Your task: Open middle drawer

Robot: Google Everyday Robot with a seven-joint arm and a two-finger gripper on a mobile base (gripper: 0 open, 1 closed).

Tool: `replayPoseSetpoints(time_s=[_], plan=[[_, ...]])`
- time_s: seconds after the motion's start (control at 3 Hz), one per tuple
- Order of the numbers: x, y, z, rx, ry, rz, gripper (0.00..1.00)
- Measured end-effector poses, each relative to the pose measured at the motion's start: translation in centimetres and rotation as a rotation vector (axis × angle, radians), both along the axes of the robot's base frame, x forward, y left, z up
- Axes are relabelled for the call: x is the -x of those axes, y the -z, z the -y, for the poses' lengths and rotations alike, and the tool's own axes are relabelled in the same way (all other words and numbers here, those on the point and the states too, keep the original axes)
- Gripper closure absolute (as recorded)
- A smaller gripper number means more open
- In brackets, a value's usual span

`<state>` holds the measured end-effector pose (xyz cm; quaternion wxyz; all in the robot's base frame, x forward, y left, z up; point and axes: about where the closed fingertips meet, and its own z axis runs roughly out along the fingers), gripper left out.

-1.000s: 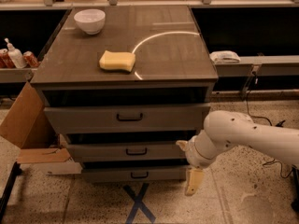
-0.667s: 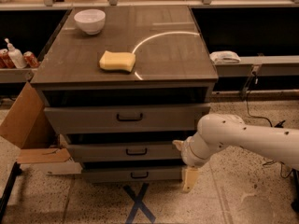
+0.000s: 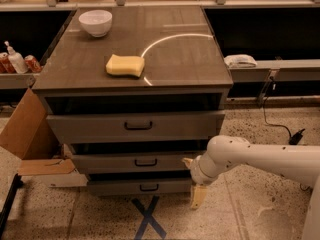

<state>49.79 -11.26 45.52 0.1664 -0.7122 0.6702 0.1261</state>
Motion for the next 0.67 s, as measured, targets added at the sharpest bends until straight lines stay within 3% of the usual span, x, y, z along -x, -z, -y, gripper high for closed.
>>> replayPoseSetpoints(time_s=[0.33,0.67], plan=[[-0.1,0.1,0.0,-0.002,0.0,0.003,0.0],[-1.1,0.0,0.1,0.0,0.007,0.041,0.0]])
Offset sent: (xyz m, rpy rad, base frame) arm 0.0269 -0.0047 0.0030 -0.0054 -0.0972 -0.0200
